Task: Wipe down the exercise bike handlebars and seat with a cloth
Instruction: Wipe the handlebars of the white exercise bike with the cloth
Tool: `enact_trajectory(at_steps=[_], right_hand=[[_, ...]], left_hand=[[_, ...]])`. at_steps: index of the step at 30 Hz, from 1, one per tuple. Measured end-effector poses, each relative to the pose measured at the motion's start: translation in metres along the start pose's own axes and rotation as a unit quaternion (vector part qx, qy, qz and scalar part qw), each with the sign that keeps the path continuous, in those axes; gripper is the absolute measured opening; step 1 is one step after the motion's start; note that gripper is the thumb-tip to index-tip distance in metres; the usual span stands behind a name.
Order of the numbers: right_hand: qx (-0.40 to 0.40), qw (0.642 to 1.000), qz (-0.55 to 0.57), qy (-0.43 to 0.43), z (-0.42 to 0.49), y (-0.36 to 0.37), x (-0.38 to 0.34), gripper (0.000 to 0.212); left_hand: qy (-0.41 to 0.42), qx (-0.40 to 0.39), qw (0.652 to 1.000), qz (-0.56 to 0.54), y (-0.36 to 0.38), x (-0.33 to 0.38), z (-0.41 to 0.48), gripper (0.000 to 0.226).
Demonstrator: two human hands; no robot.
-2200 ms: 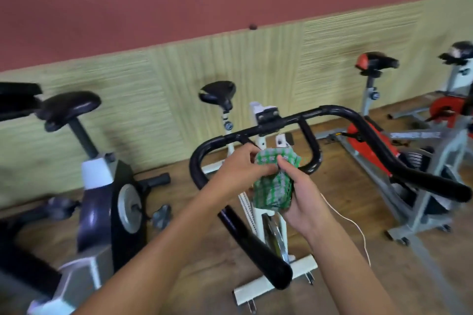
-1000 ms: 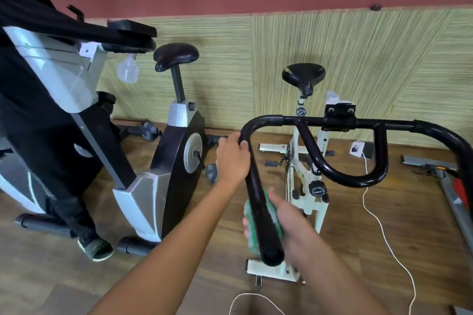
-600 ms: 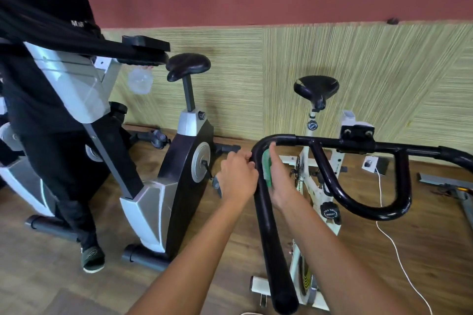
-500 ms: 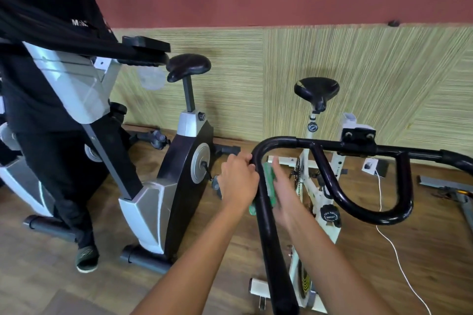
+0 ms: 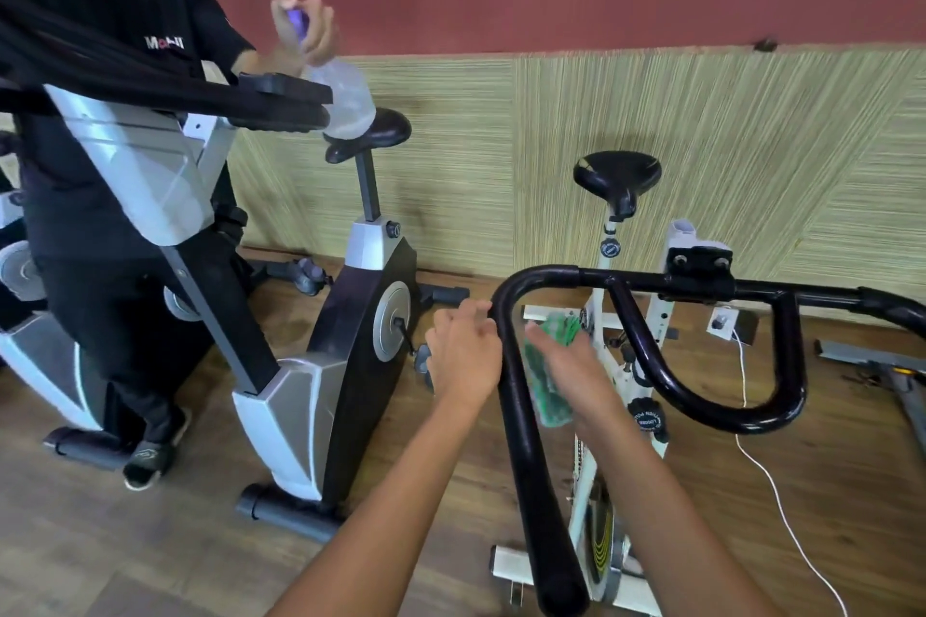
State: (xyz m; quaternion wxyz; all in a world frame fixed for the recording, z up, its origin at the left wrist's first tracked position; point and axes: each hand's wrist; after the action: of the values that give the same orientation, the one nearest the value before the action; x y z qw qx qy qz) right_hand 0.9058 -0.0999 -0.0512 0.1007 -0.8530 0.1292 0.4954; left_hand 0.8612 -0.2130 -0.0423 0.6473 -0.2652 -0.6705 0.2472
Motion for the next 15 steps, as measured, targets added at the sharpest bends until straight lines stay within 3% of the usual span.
enact_trajectory(at_steps=[2,4,6,8,11,13,15], right_hand=[[0.014,0.999,0.034,-0.014,-0.001,-0.010,-0.008,0.053],[-0.017,0.997,0.077,-0.022,-0.009,-0.018,-0.021,0.045],[-0.061,0.988,0.141,-0.032,-0.018,-0.020,-0.034,0.031],[-0.105,0.967,0.231,-0.028,-0.024,-0.020,-0.045,0.024],[-0.120,0.955,0.265,-0.049,-0.029,-0.017,-0.059,0.027],[-0.091,0.964,0.235,-0.080,-0.033,-0.016,-0.064,0.031],[-0.050,0.981,0.144,-0.115,-0.035,-0.019,-0.065,0.035]], left_hand=[[0.026,0.039,0.998,-0.051,-0.001,0.005,-0.004,0.020],[0.064,0.054,0.989,-0.125,0.000,0.014,-0.009,0.010],[0.048,0.004,0.973,-0.227,0.001,0.026,-0.016,0.023],[-0.015,-0.109,0.927,-0.358,-0.003,0.036,-0.018,0.048],[-0.084,-0.247,0.819,-0.511,-0.013,0.050,-0.017,0.054],[-0.122,-0.269,0.773,-0.561,-0.016,0.058,-0.018,0.051],[-0.164,-0.268,0.750,-0.582,-0.013,0.064,-0.018,0.051]])
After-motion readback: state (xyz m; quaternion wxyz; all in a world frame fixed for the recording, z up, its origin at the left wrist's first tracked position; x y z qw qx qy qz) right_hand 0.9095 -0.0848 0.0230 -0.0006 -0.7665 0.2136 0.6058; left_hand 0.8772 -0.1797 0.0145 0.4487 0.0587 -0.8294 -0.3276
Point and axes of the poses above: each hand's wrist, its own z-axis towards the middle knuckle, its own y-axis out of the palm, x = y × z, and after that the axes turned 3 degrees about z, right-handed
